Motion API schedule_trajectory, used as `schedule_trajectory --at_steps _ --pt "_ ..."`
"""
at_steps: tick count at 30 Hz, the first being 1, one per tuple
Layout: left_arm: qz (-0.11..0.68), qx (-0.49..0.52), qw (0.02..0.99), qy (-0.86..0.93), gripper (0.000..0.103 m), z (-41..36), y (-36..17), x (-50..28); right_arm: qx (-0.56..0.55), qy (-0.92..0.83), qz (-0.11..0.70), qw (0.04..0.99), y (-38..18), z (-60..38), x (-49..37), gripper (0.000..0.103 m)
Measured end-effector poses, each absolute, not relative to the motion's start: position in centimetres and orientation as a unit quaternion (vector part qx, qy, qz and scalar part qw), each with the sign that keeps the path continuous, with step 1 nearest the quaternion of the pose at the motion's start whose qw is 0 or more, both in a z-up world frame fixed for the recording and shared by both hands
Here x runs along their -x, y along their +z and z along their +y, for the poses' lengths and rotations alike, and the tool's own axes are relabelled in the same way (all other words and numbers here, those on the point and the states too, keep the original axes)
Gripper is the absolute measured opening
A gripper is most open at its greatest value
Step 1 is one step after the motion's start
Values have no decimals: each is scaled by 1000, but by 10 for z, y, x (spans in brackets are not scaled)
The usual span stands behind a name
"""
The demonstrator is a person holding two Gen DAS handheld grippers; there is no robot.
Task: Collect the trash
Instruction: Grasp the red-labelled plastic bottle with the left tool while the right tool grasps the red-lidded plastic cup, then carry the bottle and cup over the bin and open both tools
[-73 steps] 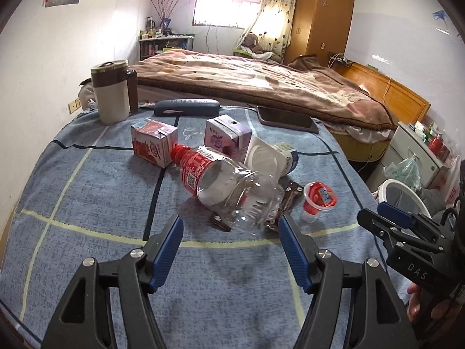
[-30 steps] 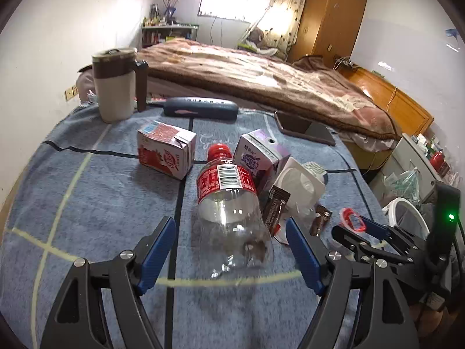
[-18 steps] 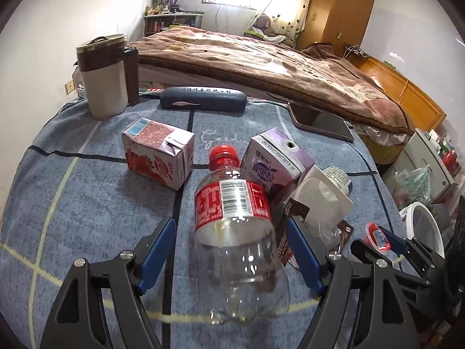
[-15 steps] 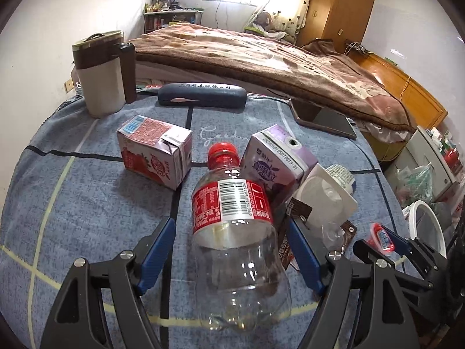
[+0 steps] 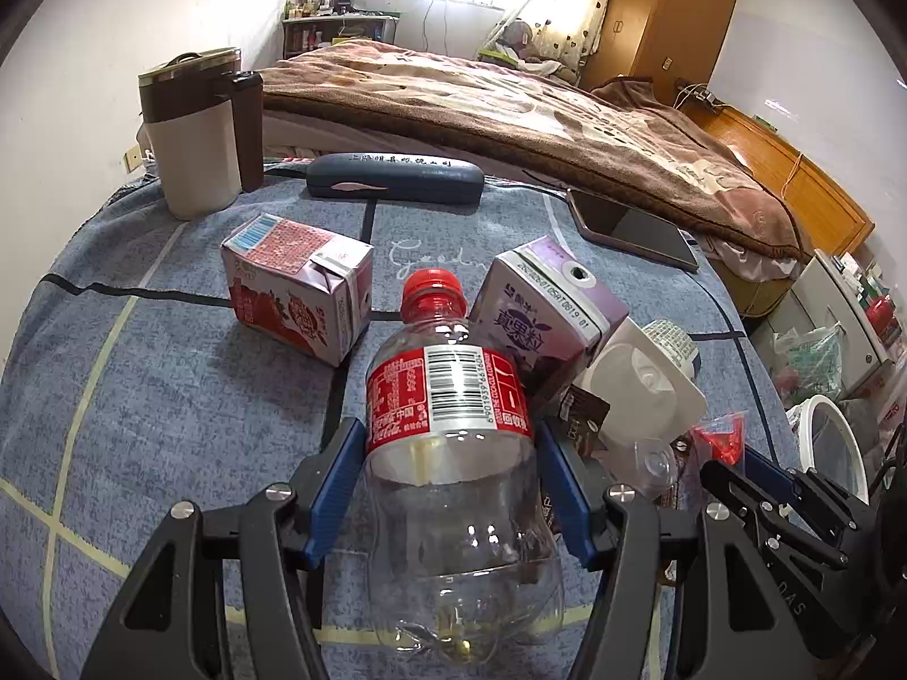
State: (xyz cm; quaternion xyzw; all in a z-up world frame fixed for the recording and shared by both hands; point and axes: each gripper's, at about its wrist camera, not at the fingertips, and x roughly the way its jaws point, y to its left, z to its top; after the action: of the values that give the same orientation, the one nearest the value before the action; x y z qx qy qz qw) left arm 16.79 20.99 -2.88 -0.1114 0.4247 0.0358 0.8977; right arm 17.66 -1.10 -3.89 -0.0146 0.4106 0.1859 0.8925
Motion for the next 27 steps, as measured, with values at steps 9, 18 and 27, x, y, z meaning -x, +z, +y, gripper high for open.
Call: schedule_trajectory --at_steps 9,18,27 --pt "416 118 901 38 64 211 -25 -153 -3 189 404 895 -37 -18 -172 32" --pt "406 119 905 42 64 208 -20 -135 -13 188 395 899 -30 -25 -163 32" --pt "393 131 909 50 64 207 -14 -109 -20 192 386 902 -24 -33 -150 32"
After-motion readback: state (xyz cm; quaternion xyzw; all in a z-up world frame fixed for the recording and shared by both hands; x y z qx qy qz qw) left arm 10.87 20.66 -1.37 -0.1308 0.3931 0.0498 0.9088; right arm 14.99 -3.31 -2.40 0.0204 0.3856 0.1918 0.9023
